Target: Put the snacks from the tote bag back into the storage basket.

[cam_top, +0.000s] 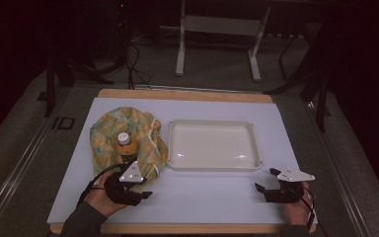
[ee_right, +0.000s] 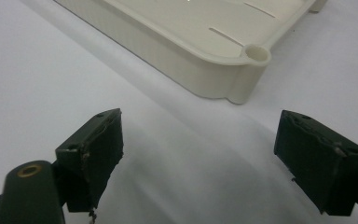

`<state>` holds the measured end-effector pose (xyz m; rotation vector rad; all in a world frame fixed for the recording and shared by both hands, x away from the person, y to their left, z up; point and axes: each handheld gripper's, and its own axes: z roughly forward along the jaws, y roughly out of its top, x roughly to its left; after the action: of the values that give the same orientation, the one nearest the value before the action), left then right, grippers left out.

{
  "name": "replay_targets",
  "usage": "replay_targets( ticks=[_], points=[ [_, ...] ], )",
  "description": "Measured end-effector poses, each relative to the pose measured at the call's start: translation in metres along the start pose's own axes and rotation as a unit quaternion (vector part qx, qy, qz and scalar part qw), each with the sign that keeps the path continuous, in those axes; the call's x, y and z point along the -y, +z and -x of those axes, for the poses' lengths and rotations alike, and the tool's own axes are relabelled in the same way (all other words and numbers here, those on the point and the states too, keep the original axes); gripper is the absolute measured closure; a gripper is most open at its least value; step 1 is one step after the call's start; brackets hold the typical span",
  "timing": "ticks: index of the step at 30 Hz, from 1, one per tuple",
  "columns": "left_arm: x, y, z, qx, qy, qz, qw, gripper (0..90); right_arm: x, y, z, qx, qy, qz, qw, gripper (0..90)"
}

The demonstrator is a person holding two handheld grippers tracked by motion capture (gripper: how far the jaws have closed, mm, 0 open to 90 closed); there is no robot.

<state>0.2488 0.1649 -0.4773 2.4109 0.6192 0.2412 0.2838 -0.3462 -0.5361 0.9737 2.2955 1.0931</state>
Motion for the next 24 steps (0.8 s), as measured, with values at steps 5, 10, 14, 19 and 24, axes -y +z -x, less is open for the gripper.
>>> replay_targets(
  ticks=[5, 10, 14, 19, 24],
  points=[
    [-0.0007, -0.0026, -0.0019, -0.001, 0.001, -0.003, 1.0000, 50.4, 0.0000, 0.0000, 0.0000, 0.000, -0.001, 0.000, 1.0000, 15.1],
    [-0.0015, -0.0042, -0.0030, -0.001, 0.003, -0.008, 1.0000, 50.4, -0.0001, 0.0001, -0.0003, 0.000, -0.002, -0.001, 1.0000, 15.1],
    [-0.0024, -0.0062, -0.0038, 0.001, 0.008, -0.013, 0.9999, 50.4, 0.0000, 0.0000, -0.0002, 0.000, -0.001, 0.000, 1.0000, 15.2],
    [-0.0038, -0.0084, -0.0040, 0.003, 0.012, -0.017, 0.9998, 50.5, 0.0000, -0.0001, -0.0002, 0.000, -0.002, 0.000, 1.0000, 15.2],
    [-0.0039, -0.0094, -0.0051, 0.005, 0.015, -0.022, 0.9996, 50.6, 0.0000, -0.0001, -0.0001, 0.000, -0.001, 0.000, 1.0000, 15.1]
  ],
)
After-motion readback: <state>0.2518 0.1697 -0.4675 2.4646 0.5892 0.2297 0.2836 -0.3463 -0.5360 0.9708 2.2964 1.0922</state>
